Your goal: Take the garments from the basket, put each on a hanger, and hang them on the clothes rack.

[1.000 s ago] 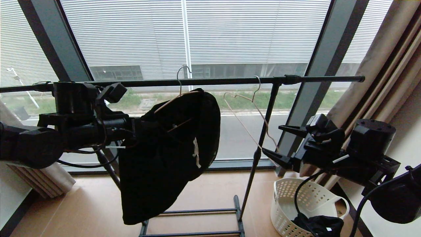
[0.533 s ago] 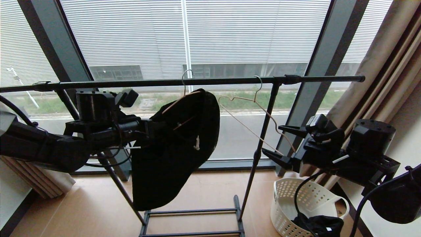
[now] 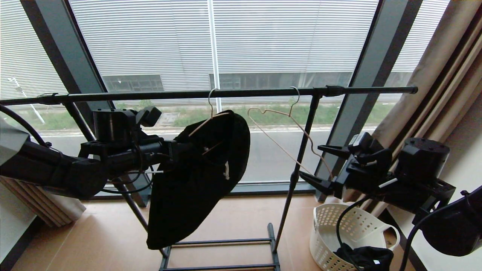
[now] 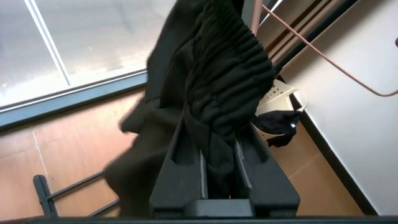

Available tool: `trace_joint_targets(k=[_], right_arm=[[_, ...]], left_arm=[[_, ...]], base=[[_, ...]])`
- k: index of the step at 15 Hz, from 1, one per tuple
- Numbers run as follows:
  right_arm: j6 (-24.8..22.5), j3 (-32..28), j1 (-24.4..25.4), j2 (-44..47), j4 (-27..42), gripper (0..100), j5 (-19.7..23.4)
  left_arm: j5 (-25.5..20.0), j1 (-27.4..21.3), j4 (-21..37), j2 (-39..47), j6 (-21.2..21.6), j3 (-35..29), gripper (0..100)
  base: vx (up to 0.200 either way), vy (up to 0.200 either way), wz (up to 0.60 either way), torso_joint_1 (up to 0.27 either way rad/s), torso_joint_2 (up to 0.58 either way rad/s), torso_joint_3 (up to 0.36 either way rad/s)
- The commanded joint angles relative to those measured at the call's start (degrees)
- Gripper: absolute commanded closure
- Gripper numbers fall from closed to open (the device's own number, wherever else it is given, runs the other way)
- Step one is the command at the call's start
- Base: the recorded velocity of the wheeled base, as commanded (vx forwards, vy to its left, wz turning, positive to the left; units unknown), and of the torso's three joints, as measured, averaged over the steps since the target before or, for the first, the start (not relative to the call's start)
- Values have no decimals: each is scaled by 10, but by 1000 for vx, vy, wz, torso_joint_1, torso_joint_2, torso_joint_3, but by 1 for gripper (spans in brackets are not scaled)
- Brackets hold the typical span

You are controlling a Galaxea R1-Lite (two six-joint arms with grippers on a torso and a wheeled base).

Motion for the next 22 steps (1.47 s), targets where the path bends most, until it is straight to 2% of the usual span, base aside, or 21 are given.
trace_joint_targets(k=[1, 5, 9, 12, 14, 16, 18, 22], right_arm=[[-1, 0, 0, 1, 0, 0, 0], [-1, 1, 0, 1, 0, 0, 0], [0, 17, -1, -31, 0, 0, 0], [5, 72, -3, -107, 2, 0, -31], [8, 149, -3, -200, 8, 0, -64], [9, 186, -3, -248, 39, 0, -86], [33, 218, -2, -333, 104, 0, -115], [83, 227, 0, -457, 248, 0, -156]], left_arm=[[0, 0, 1, -2, 1, 1, 0], [-1, 0, 1, -19, 1, 21, 0], [-4, -4, 7, -86, 4, 58, 0], [-4, -4, 8, -158, 14, 120, 0], [-4, -5, 8, -256, 52, 218, 0], [-3, -12, 8, -320, 54, 281, 0], [-2, -11, 8, -410, 55, 353, 0], [9, -9, 30, -509, 55, 425, 0]], base=[[0, 0, 0, 0, 0, 0], [0, 0, 0, 0, 0, 0], [0, 0, 0, 0, 0, 0], [0, 0, 0, 0, 0, 0], [0, 0, 0, 0, 0, 0], [0, 0, 0, 0, 0, 0], [0, 0, 0, 0, 0, 0], [0, 0, 0, 0, 0, 0]])
